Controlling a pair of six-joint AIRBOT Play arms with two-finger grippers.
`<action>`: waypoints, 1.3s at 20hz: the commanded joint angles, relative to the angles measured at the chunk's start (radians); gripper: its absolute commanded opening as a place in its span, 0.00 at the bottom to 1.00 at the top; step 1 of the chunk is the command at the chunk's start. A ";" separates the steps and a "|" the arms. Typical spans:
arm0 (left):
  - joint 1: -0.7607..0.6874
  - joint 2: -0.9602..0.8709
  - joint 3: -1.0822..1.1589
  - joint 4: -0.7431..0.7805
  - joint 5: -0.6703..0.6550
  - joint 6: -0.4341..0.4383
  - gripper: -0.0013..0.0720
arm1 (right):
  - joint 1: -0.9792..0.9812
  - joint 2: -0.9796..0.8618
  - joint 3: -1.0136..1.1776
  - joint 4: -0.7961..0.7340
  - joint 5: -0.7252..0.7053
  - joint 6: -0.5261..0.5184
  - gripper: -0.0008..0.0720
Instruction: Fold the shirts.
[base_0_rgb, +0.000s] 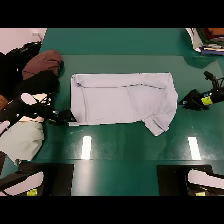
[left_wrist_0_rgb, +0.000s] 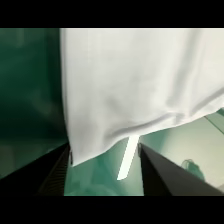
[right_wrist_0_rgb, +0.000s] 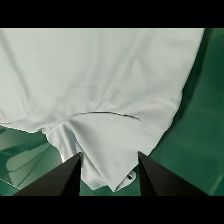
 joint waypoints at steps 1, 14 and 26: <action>0.000 0.002 -0.038 -0.076 0.080 0.031 0.47 | 0.002 0.008 -0.010 0.003 0.005 0.001 0.57; 0.000 0.040 0.047 -0.136 0.128 0.055 0.05 | 0.107 0.007 -0.332 -0.026 -0.236 0.013 0.57; 0.000 0.293 0.032 0.174 -0.167 0.028 0.04 | 0.053 0.280 -0.330 -0.269 0.017 0.012 0.03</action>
